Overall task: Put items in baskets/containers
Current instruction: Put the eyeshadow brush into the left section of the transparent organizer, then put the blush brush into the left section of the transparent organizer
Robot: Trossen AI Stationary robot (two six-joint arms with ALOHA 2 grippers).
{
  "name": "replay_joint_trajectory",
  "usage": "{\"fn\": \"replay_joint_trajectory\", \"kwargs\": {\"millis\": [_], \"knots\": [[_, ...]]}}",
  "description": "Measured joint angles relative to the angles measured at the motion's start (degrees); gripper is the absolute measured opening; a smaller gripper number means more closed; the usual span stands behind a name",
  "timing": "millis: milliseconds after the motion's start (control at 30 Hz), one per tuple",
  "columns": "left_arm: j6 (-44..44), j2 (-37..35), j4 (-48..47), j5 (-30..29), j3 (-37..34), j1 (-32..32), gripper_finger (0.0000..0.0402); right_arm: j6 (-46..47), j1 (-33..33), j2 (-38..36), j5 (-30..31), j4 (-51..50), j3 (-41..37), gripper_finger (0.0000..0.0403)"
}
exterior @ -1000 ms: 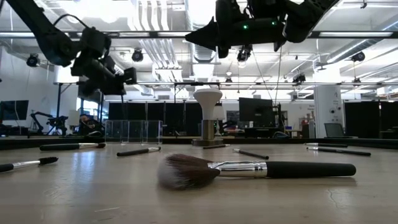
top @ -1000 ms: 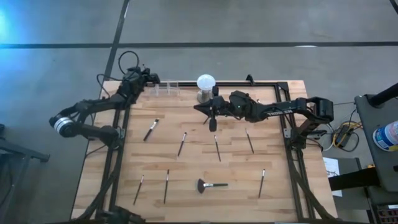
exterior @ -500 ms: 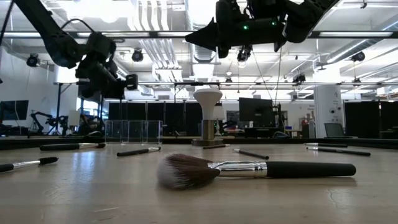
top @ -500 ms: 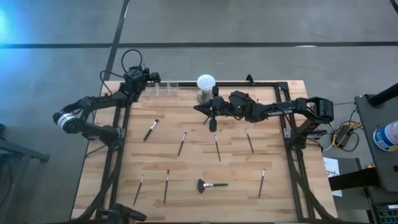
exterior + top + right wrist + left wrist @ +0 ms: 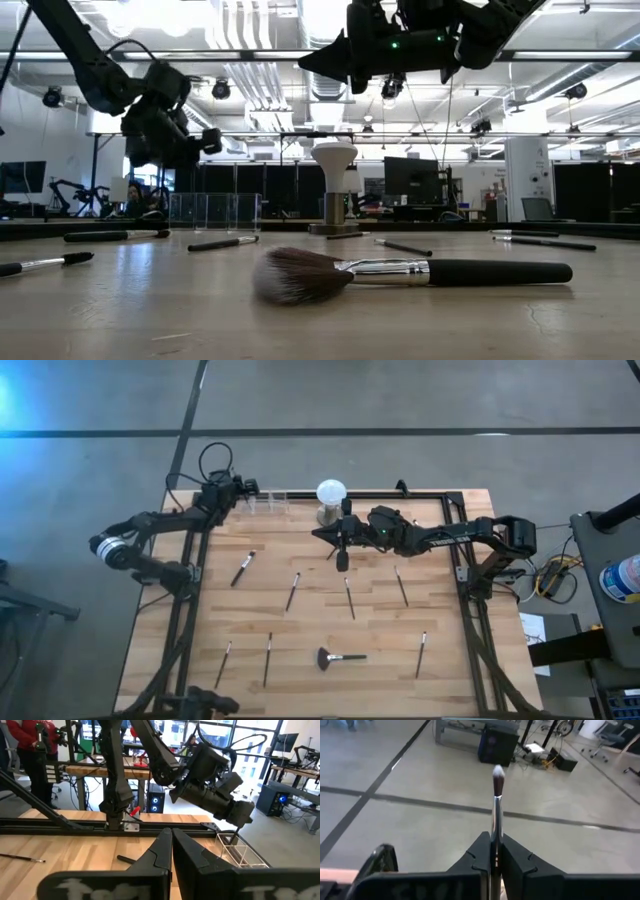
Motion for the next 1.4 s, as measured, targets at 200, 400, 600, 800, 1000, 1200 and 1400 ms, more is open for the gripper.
{"fn": "replay_joint_trajectory", "kwargs": {"millis": [200,400,600,800,1000,1200,1400], "knots": [[-1.18,1.36,0.47,0.00,-0.08,0.00,0.0032,-0.04,-0.02,0.00,0.00,-0.28,0.00,0.0008],[-1.20,1.32,0.47,0.00,-0.20,0.00,0.0035,-0.41,-0.02,0.00,0.00,-0.39,-0.02,0.0008],[-0.30,0.71,-0.14,0.04,-0.41,0.00,0.0054,-0.42,-0.02,0.02,0.00,-0.42,-0.02,0.0008],[3.30,-1.55,-2.51,0.70,0.39,0.29,0.0054,-0.44,-0.02,0.04,0.00,-0.85,-0.02,0.0008],[5.84,-3.74,-8.16,1.35,2.04,0.49,0.0009,-0.46,-0.02,0.04,0.00,-0.85,-0.02,0.0008],[11.45,-11.87,-19.17,7.07,3.98,-1.88,0.0001,-1.05,-0.06,0.04,-0.02,-1.76,-0.02,0.0008],[12.48,-22.50,-33.06,8.41,3.49,-11.52,0.0000,-1.98,-1.30,-0.14,-0.15,-5.34,-0.05,0.0008]]}}
